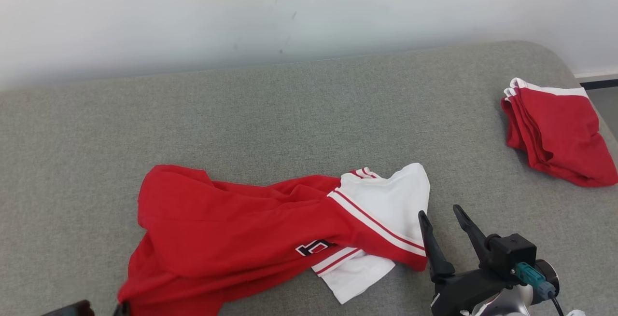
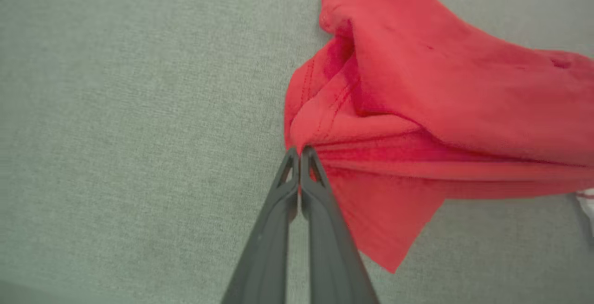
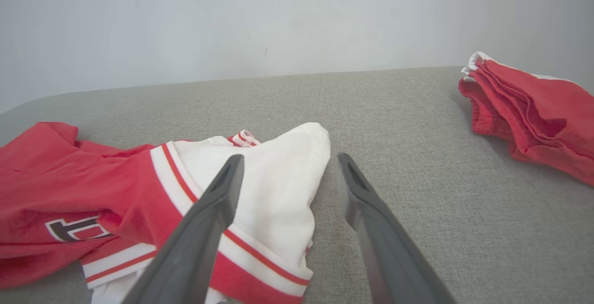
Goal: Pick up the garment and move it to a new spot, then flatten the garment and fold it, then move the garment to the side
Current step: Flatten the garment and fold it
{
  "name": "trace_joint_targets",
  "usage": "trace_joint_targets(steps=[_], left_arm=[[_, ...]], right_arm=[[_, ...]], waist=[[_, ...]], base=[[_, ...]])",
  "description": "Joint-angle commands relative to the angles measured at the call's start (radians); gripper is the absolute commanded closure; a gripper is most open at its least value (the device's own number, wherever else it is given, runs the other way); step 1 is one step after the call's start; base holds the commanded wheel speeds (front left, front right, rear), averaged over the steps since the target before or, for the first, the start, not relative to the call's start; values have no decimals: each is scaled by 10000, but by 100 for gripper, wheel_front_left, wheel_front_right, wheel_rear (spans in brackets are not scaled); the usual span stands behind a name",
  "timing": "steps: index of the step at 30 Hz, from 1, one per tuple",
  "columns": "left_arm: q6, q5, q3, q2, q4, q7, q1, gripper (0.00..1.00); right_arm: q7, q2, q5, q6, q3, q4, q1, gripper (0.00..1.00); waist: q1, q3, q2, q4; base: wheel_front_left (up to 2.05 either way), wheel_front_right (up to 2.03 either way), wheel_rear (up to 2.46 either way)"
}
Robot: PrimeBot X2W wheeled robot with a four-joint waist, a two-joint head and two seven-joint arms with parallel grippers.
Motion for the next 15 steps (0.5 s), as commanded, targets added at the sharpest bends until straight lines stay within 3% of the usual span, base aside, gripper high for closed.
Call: trace_joint_targets(steps=[1, 7, 15], left_arm=[[202, 65, 163, -177, -74, -328, 170, 100], [58, -224, 472, -853, 153, -1357, 829, 100], [-393, -461, 136, -947, 737, -1335, 1090, 100]], right_arm=[[-2, 39, 2, -26, 5, 47, 77, 0], [-63, 49, 40, -26, 11, 91, 92, 0], [663, -57, 5, -26, -291, 181, -88, 0]], waist=[[1, -7, 0, 7], [1, -49, 0, 46], [1, -124, 0, 228]], base=[[0, 0, 0], [0, 0, 0], [0, 0, 0]])
